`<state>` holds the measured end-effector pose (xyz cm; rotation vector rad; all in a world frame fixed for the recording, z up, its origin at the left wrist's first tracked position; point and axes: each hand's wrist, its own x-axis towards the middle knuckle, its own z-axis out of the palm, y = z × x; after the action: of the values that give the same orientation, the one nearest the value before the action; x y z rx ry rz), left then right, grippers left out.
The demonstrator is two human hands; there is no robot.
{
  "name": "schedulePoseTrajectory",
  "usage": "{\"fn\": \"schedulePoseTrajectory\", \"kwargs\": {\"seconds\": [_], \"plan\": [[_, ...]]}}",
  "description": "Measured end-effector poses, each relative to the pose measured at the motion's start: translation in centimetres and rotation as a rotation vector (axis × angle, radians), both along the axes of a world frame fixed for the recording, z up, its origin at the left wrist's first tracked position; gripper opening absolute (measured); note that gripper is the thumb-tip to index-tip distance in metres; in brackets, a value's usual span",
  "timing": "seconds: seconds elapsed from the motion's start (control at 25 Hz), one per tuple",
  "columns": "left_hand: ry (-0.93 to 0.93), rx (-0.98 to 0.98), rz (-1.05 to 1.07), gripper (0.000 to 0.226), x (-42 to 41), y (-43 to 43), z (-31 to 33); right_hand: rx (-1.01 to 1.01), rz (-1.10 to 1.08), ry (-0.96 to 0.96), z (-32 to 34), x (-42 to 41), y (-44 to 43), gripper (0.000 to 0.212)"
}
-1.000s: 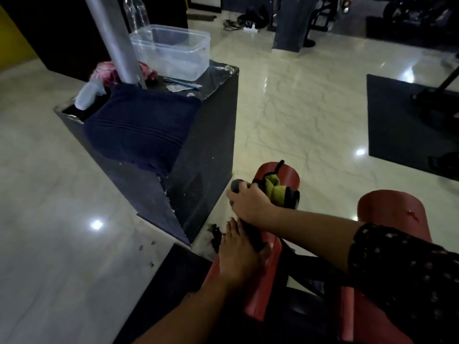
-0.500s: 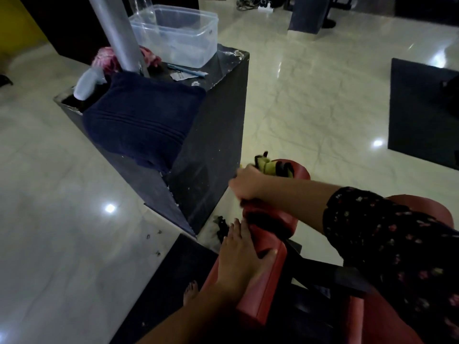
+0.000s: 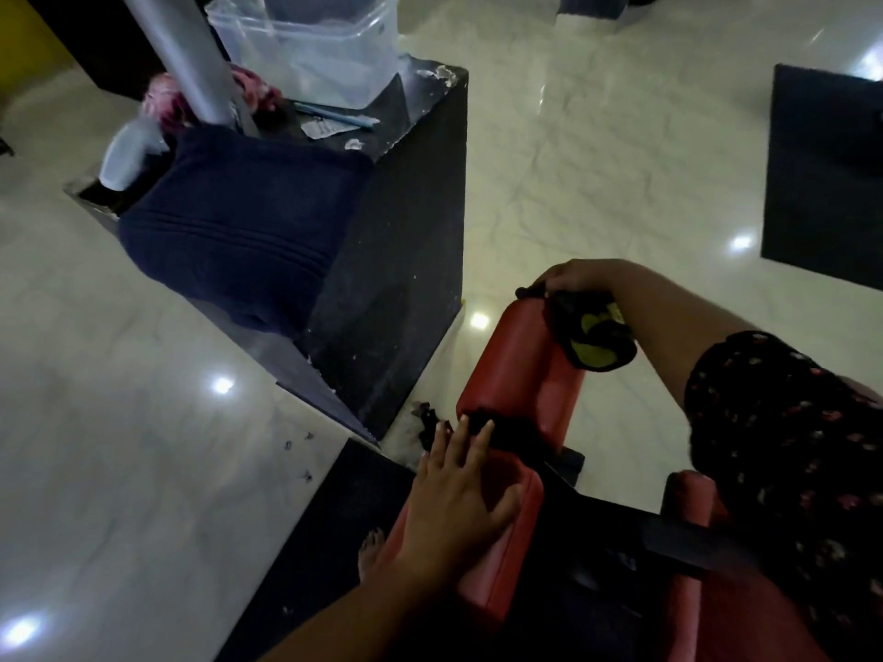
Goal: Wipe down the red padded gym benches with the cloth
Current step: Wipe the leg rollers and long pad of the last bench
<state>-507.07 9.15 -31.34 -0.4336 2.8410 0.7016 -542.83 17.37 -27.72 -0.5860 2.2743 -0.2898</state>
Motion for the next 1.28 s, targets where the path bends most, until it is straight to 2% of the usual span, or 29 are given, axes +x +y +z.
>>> {"fn": "schedulePoseTrajectory", "kwargs": {"seconds": [0.16,0.32,0.44,0.52,0.6,0.68,0.8,0.88,1.0,1.08,1.2,1.28], "plan": [[-0.045,-0.008,-0.002,0.077,-0.1,0.0,0.8,-0.318,-0.171,0.011,0.2,2.3,4.5,0.041],[-0.029,-0.087,-0.027,0.082,-0.1,0.3,0.9,-0.388,-0.626,0.015,-3.1,4.9,6.7,0.034],[0.007,-0.113,-0.070,0.080,-0.1,0.3,0.7,-0.540,-0.905,0.058,-4.3,6.9,6.4,0.036],[0.014,-0.094,-0.108,0.078,0.1,0.3,0.6,-0.654,-1.038,0.016,-4.9,9.0,7.0,0.039],[0.020,-0.056,-0.096,0.078,0.1,0.2,0.7,-0.695,-1.107,-0.126,-6.0,10.7,7.8,0.041],[0.015,-0.015,-0.092,0.071,0.1,0.0,0.6,-0.645,-1.136,-0.260,-6.9,12.1,8.1,0.043],[0.042,-0.007,-0.086,0.067,0.2,-0.1,0.7,-0.628,-1.162,-0.269,-7.6,14.4,8.2,0.036],[0.078,-0.029,-0.075,0.066,0.4,0.1,0.7,-0.701,-1.222,-0.257,-6.8,17.2,7.8,0.032],[0.113,-0.053,-0.083,0.065,0.5,0.3,0.5,-0.837,-1.270,-0.242,-6.4,22.1,7.2,0.047],[0.110,-0.052,-0.086,0.065,0.4,0.2,0.7,-0.829,-1.241,-0.255,-6.5,24.9,7.0,0.049],[0.080,-0.031,-0.105,0.065,0.5,0.0,0.7,-0.630,-1.111,-0.190,-5.9,28.7,7.6,0.050],[0.091,-0.015,-0.125,0.066,0.9,0.0,1.0,-0.478,-0.944,-0.122,-5.1,31.1,8.2,0.049]]}}
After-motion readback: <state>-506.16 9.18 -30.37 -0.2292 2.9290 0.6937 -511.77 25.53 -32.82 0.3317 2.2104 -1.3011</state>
